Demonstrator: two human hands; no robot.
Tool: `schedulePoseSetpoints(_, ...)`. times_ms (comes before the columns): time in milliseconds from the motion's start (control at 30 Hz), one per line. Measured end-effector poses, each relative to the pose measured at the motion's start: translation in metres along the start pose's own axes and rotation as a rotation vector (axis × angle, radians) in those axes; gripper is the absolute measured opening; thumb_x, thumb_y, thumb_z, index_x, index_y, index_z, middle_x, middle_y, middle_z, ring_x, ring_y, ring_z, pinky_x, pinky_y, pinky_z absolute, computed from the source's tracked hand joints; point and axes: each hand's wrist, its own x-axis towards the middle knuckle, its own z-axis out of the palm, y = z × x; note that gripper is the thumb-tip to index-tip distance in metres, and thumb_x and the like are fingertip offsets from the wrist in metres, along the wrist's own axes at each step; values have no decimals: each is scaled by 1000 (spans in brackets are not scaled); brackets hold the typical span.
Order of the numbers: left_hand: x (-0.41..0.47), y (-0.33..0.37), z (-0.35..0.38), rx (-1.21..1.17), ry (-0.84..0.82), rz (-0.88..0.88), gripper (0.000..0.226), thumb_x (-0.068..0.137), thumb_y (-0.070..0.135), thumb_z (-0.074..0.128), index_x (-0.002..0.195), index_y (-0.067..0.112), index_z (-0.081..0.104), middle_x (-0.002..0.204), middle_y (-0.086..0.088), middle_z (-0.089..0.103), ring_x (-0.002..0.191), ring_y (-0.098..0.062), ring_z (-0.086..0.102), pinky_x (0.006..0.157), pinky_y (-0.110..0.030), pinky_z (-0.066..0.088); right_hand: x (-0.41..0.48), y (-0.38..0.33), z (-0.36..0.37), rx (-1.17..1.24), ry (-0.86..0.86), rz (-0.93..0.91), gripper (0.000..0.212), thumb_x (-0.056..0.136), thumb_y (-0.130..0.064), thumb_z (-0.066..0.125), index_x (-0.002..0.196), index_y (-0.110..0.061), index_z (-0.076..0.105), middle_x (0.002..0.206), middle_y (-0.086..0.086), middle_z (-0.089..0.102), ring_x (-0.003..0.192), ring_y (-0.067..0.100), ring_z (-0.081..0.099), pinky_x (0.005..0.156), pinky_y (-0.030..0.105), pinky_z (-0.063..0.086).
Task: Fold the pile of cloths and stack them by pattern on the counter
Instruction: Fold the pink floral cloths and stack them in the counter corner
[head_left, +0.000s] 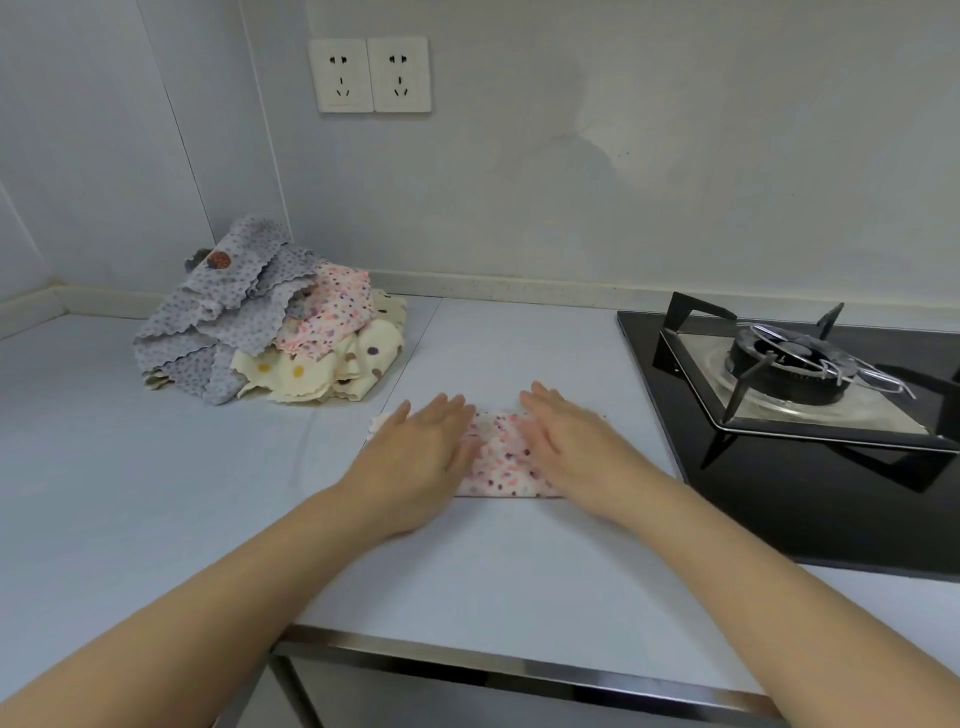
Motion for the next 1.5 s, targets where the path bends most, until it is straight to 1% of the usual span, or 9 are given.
schedulePoseSetpoints(233,-4,-9,1,145,-322,-127,65,100,52,13,153,22,-9,160,2,-16,147,-15,-14,120,-41,-6,-4,10,2,-277,-324,169,60,102,-51,12,153,-29,-12,158,0,-25,145,23,-24,118,49,-12)
schedulePoseSetpoints(333,-4,-15,-6,314,-153,-194,58,101,32,24,153,13,7,161,-6,1,148,-24,0,119,-46,3,-5,16,-3,-377,-198,210,59,103,-39,18,154,-22,-6,160,7,-19,146,28,-20,119,50,-9)
schedulePoseSetpoints(500,-6,-7,-11,32,57,357,45,79,10,35,112,18,65,117,4,60,105,-19,56,85,-39,49,0,7,7,-151,32,-73,51,99,-17,38,149,-15,30,157,5,22,144,24,21,117,35,20)
schedulePoseSetpoints(667,-6,-15,-28,108,6,379,33,73,22,28,75,17,61,76,4,61,66,-22,55,61,-38,49,3,18,15,-160,-187,-90,54,105,-31,19,155,-21,5,162,-4,-6,148,10,-10,120,32,-7)
schedulePoseSetpoints(800,-9,-17,-29,-21,-91,410,47,71,21,31,101,18,67,104,8,67,94,-14,61,82,-31,50,6,24,8,-149,-217,-144,53,105,-30,22,155,-26,6,162,-6,-6,147,7,-12,119,30,-11)
schedulePoseSetpoints(967,-11,-18,-40,-41,-6,310,23,66,23,35,64,20,58,58,10,58,53,-11,49,50,-27,41,12,35,-2,-197,49,-101,51,100,-32,44,149,-30,30,160,-5,17,148,15,7,119,38,0)
schedulePoseSetpoints(1133,-12,-19,-30,-144,-67,389,39,71,24,40,97,23,69,102,15,63,94,-7,60,79,-30,50,11,25,7,-75,158,-192,28,98,-25,50,122,-23,64,114,-9,56,111,13,51,96,32,41)
schedulePoseSetpoints(1300,-12,-21,-29,-88,16,363,23,70,25,37,72,22,60,72,13,59,65,-8,52,60,-31,45,18,39,9,-46,20,-97,41,103,-14,36,141,-22,48,152,-5,39,141,12,30,118,31,18)
schedulePoseSetpoints(1500,-16,1,-10,-36,-254,411,61,99,52,31,153,27,18,159,16,5,144,6,0,119,-20,4,16,32,13,-96,-96,-65,49,106,-29,23,154,-23,18,162,-4,3,149,12,-3,119,33,-5)
